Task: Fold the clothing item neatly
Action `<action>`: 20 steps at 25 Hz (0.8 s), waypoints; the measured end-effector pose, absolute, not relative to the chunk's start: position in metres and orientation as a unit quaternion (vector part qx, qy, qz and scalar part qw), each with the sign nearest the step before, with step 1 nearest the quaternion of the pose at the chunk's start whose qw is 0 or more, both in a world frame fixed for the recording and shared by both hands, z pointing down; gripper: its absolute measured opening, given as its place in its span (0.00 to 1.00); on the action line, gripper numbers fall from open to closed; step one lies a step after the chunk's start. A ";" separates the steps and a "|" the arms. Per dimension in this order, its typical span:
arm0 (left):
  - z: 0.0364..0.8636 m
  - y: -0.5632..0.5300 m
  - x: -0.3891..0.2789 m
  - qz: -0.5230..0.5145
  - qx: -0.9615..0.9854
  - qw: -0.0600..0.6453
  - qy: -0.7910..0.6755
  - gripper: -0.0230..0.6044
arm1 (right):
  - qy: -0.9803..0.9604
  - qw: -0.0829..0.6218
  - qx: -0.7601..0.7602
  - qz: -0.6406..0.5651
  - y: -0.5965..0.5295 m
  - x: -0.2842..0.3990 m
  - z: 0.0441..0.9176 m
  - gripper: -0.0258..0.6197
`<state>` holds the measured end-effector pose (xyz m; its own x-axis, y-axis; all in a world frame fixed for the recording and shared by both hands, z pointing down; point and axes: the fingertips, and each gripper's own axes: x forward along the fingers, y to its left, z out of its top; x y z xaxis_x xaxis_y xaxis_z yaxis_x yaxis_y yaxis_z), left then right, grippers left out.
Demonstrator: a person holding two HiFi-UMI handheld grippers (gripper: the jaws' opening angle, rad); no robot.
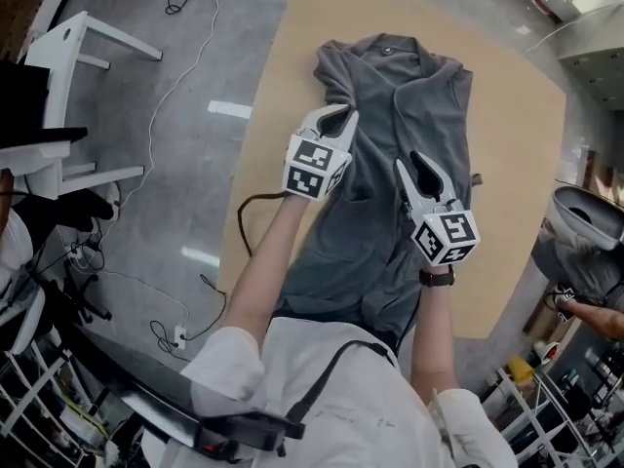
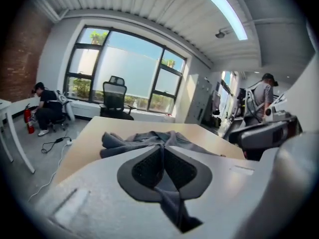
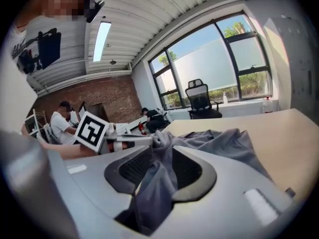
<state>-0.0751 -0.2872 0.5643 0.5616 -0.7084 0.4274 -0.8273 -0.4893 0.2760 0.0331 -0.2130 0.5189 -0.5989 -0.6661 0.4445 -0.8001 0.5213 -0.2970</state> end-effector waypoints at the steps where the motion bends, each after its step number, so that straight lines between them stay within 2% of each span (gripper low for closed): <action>1: 0.567 -0.286 -0.054 0.140 0.861 0.227 -0.433 0.08 | -0.853 0.130 0.446 0.239 -0.221 0.046 0.512 0.25; 10: 0.644 -0.237 0.116 0.323 0.893 0.196 -0.244 0.08 | -0.788 0.110 0.557 0.238 -0.227 0.152 0.492 0.25; 12: 0.658 -0.229 0.125 0.345 0.888 0.196 -0.232 0.08 | -0.780 0.111 0.563 0.248 -0.222 0.159 0.499 0.25; 17: 0.649 -0.242 0.114 0.313 0.883 0.229 -0.262 0.10 | -0.780 0.100 0.558 0.264 -0.223 0.158 0.510 0.25; 20: 0.648 -0.237 0.106 0.299 0.881 0.254 -0.263 0.18 | -0.786 0.098 0.551 0.262 -0.228 0.152 0.511 0.25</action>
<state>0.1060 -0.2367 0.6481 0.6820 -0.3118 0.6616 -0.6165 -0.7317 0.2907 0.1520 -0.2280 0.5105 -0.3734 -0.8154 0.4423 -0.9177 0.2551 -0.3046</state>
